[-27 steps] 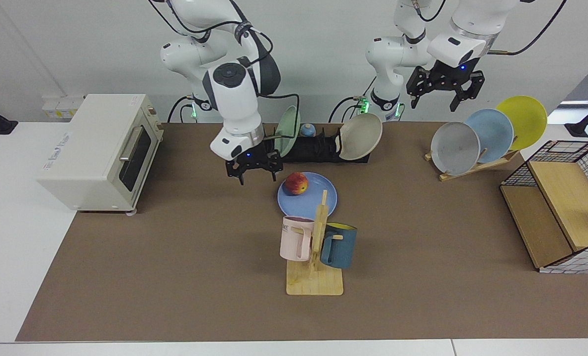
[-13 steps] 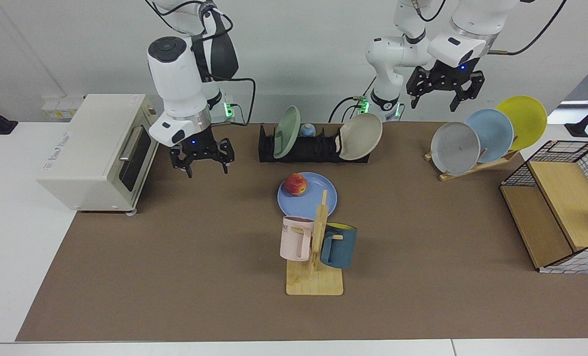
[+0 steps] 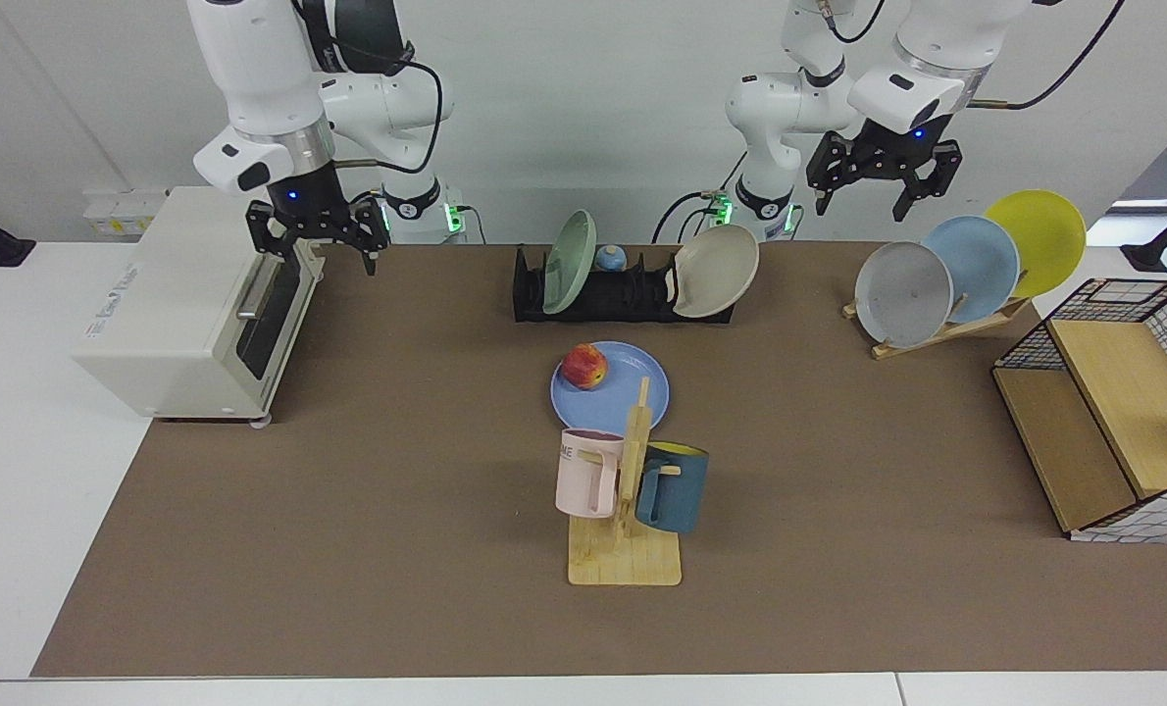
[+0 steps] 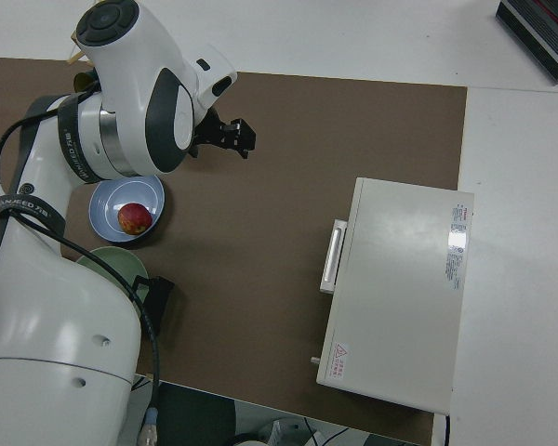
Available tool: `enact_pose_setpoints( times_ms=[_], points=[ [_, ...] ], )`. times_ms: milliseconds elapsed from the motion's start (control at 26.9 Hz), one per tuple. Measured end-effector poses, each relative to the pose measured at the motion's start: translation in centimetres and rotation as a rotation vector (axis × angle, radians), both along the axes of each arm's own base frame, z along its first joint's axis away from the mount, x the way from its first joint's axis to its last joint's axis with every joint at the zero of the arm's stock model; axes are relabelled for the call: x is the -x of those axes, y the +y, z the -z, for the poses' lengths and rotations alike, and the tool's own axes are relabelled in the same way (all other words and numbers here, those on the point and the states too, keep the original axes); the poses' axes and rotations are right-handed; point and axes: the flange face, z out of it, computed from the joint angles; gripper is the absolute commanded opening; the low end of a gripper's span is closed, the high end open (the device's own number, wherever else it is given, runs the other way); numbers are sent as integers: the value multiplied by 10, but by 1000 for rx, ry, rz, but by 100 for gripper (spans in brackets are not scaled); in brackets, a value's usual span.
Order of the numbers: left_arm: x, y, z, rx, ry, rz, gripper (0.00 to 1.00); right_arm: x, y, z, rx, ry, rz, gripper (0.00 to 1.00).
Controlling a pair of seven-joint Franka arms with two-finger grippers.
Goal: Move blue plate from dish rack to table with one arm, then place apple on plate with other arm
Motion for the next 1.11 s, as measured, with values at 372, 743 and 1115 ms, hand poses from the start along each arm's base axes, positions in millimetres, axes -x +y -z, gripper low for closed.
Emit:
enact_pose_setpoints(
  times_ms=[372,743,1115],
  points=[
    [0,0,0,0,0,0,100,15,-52,-17,-5,-4,94,100],
    [0,0,0,0,0,0,100,15,-47,-15,-4,-2,82,100],
    [0,0,0,0,0,0,100,16,-41,-9,-56,20,84,100]
  ],
)
